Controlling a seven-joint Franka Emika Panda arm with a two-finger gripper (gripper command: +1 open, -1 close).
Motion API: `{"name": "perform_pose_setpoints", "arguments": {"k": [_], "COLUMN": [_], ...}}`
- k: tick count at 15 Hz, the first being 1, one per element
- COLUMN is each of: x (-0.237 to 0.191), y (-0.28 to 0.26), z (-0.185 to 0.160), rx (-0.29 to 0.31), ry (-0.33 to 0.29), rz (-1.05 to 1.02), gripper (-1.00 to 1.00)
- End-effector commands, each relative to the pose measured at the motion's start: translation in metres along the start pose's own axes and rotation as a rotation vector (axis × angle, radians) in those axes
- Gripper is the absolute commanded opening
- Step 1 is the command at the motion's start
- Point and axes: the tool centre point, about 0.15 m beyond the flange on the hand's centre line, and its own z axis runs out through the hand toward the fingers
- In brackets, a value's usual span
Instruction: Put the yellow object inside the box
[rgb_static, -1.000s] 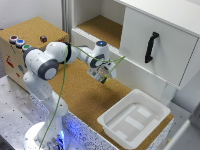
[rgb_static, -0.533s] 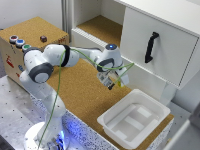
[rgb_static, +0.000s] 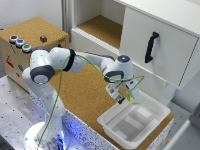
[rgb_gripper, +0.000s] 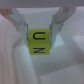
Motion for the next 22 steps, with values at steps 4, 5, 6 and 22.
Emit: {"name": "perform_pose_setpoints", "arguments": {"k": [4, 5, 6, 22], "x": [0.031, 0.032, 0.033, 0.027], "y": [0.016, 0.011, 0.008, -0.072], "z": [0.094, 0.097, 0.098, -0.114], "rx": [0.163, 0.173, 0.185, 0.151], "ry": [-0.165, -0.157, -0.152, 0.155], "rz": [-0.306, -0.334, -0.338, -0.383], "gripper": [-1.00, -1.00, 1.00, 1.00]}}
